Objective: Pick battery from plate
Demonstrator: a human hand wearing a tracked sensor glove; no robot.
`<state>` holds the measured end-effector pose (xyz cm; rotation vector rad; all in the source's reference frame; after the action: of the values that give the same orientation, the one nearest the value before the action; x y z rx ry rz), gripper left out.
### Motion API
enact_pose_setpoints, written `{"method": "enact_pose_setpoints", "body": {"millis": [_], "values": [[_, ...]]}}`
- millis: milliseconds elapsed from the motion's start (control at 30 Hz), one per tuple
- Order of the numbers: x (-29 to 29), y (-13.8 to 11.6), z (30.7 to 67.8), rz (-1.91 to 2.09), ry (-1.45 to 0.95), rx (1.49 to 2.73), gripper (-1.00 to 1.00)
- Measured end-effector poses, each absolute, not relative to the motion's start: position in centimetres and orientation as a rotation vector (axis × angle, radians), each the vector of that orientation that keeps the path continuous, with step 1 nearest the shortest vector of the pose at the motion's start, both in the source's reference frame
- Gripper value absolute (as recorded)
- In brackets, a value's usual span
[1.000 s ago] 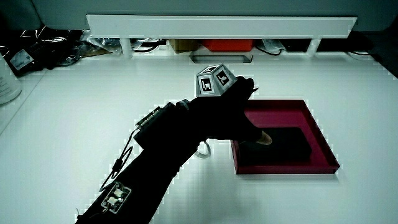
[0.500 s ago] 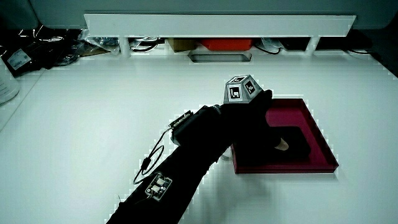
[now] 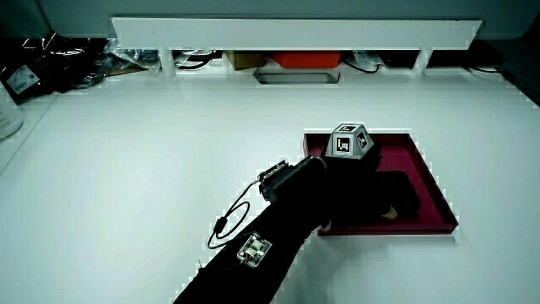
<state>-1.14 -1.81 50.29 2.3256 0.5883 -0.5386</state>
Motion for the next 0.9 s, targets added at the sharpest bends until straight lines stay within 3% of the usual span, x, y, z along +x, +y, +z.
{"method": "enact_pose_setpoints", "body": {"millis": [433, 900], "values": [[-0.6, -1.7, 52.9, -0.422, 0.538, 2.283, 0.0], [-0.5, -1.6, 52.8, -0.455, 0.613, 2.334, 0.58]]}}
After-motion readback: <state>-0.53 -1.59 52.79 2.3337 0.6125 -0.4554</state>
